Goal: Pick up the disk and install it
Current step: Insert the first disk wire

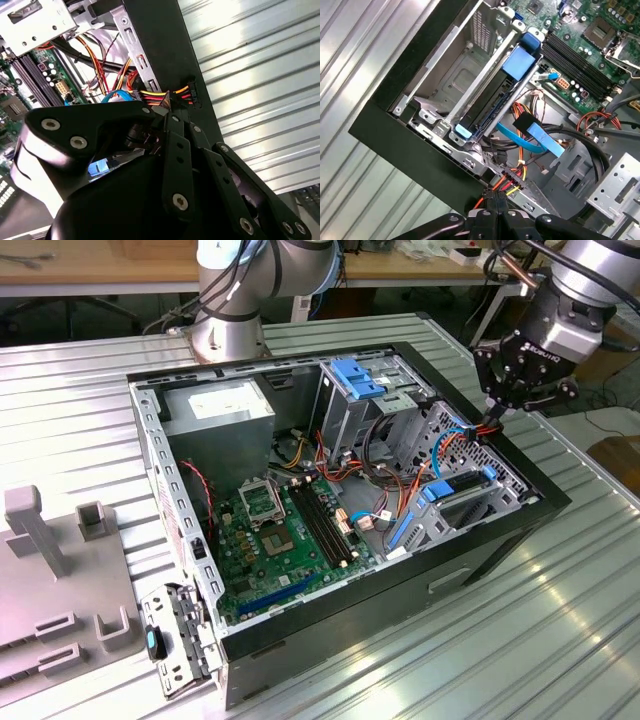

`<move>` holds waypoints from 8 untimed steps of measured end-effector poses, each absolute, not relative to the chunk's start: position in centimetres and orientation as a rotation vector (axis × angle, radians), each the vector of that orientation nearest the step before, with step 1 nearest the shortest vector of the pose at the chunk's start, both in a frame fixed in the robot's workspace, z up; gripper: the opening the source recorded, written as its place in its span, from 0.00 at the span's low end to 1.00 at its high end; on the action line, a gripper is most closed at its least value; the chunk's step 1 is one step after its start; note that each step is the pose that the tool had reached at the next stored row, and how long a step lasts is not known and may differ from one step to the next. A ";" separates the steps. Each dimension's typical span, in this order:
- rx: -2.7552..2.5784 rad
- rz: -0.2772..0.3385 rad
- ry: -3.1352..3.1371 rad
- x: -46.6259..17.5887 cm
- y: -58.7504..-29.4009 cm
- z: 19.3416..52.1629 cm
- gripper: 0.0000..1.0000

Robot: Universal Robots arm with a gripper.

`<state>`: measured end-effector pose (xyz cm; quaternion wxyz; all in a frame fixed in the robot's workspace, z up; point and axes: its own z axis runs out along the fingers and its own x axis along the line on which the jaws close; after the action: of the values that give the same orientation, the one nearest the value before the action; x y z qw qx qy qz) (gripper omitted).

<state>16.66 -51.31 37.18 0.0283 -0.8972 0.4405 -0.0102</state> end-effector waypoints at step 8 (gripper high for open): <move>-2.801 -0.073 1.253 16.7 -51.3 37.2 0.11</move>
<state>16.73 -51.31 37.20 0.0359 -0.9120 0.4079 -0.0237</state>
